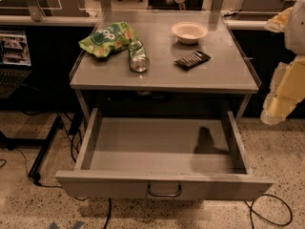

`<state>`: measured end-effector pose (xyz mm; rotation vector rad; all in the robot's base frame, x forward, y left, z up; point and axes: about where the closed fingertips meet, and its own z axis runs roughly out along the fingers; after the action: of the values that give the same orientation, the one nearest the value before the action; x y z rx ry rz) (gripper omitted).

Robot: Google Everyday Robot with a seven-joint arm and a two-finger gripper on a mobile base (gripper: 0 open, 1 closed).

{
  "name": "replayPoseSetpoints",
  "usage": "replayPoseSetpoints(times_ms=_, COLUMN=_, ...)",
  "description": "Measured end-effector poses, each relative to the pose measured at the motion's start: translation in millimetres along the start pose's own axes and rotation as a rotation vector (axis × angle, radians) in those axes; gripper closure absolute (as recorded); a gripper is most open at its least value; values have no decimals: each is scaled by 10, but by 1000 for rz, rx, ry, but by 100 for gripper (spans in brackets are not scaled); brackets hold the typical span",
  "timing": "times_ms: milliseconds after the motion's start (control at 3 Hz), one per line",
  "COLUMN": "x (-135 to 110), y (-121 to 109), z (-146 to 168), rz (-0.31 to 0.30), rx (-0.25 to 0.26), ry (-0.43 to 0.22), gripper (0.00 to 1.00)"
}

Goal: Place green rice chip bag into top drawer

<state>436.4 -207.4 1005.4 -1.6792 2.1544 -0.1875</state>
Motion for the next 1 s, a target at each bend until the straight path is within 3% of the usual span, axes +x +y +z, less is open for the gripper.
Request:
replayPoseSetpoints(times_ms=333, x=-17, y=-19, z=0, rz=3, rx=5, ry=-10, gripper=0)
replayPoseSetpoints(times_ms=667, x=-218, y=-232, z=77, rz=20, rx=18, ry=-131, gripper=0)
replayPoseSetpoints(times_ms=1000, x=-316, y=-496, z=174, rz=158, rx=62, ry=-246, gripper=0)
